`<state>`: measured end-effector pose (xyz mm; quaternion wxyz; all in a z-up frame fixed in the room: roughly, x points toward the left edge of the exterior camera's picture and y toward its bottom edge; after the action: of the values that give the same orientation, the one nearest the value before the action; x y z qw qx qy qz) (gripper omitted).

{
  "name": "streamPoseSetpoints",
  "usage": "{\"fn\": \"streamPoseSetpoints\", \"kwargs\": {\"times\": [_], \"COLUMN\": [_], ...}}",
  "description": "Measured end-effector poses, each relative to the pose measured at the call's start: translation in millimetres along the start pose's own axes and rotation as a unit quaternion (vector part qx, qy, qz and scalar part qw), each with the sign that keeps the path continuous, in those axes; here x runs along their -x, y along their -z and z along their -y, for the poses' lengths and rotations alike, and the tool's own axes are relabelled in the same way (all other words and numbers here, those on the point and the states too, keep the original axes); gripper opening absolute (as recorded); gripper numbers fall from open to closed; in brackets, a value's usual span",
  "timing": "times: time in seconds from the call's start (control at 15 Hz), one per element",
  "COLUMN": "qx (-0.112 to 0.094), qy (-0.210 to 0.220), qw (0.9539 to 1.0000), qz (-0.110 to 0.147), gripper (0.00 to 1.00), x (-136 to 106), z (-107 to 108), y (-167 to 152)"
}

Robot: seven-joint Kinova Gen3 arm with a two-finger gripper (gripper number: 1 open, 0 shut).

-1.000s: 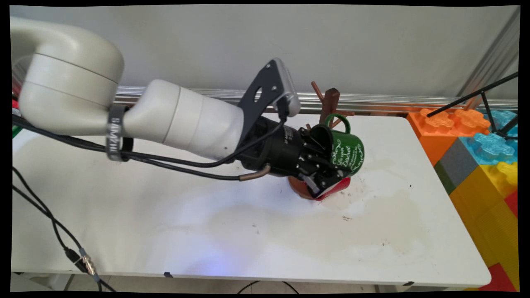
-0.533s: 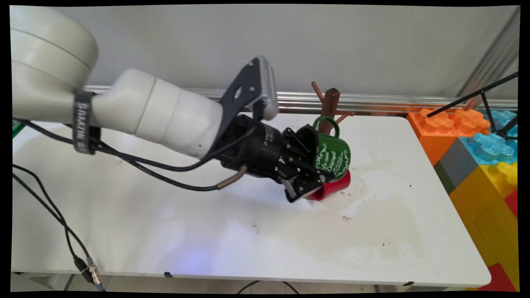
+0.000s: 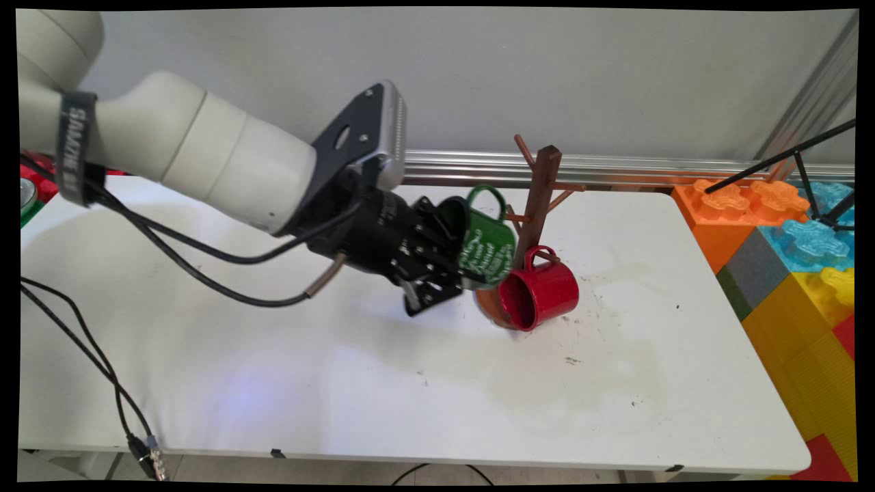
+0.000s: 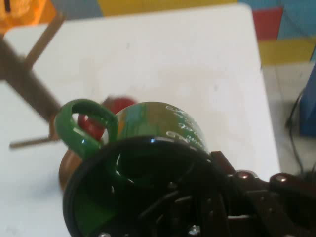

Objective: Place the picked object on the table

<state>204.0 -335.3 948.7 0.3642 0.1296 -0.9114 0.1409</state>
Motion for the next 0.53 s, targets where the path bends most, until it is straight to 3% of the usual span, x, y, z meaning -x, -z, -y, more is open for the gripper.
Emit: {"fn": "streamPoseSetpoints", "kwargs": {"times": [0.27, 0.4, 0.53], "qx": [-0.006, -0.010, -0.011], "qy": [-0.026, -0.043, -0.053], "qw": [0.9971, 0.9926, 0.9891], "qz": [0.070, 0.113, 0.137], "gripper": [0.00, 0.00, 0.00], "x": [15.9, 28.2, 35.9], "z": [14.7, 23.9, 30.1], "y": [10.3, 12.2, 11.1]}}
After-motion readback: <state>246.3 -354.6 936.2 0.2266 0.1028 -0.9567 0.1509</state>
